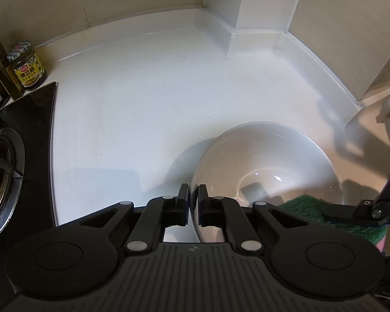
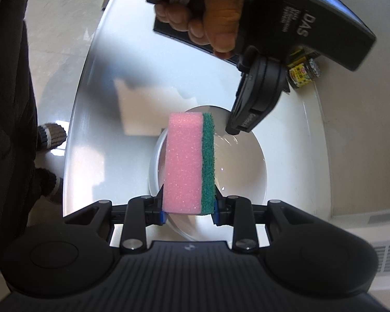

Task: Clean bowl
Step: 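Rub the sponge around the bowl's inner wall while the left tool tilts the bowl, then lift the sponge out of the bowl with the right tool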

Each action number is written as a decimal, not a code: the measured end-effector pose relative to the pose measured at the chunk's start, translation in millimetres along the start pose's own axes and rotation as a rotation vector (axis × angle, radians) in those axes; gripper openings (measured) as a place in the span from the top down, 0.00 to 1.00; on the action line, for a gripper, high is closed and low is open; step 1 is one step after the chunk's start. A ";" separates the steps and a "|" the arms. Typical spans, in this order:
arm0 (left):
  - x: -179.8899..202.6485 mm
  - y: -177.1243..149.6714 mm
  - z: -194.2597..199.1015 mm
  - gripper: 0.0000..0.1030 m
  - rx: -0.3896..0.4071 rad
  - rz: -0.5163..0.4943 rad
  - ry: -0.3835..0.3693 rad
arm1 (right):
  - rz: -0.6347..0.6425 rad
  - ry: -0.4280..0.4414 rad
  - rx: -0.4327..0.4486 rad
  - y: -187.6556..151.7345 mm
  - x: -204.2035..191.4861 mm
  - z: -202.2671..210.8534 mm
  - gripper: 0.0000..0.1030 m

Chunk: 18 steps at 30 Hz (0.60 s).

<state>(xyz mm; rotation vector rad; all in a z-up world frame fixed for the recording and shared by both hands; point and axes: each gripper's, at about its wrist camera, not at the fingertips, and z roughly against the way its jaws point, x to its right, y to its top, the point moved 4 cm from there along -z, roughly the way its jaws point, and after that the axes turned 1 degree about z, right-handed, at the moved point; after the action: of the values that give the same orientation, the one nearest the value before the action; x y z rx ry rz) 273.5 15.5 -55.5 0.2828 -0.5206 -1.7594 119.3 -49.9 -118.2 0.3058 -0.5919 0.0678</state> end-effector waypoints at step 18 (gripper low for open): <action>6.3 -9.4 5.4 0.97 0.038 -0.015 0.018 | -1.222 -0.125 0.161 -118.9 93.4 54.7 0.74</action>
<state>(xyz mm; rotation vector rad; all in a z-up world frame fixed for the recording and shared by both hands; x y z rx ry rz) 261.5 12.1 -54.8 0.3293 -0.5403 -1.7616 185.2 -182.0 -54.4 0.7882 -0.4428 -1.0902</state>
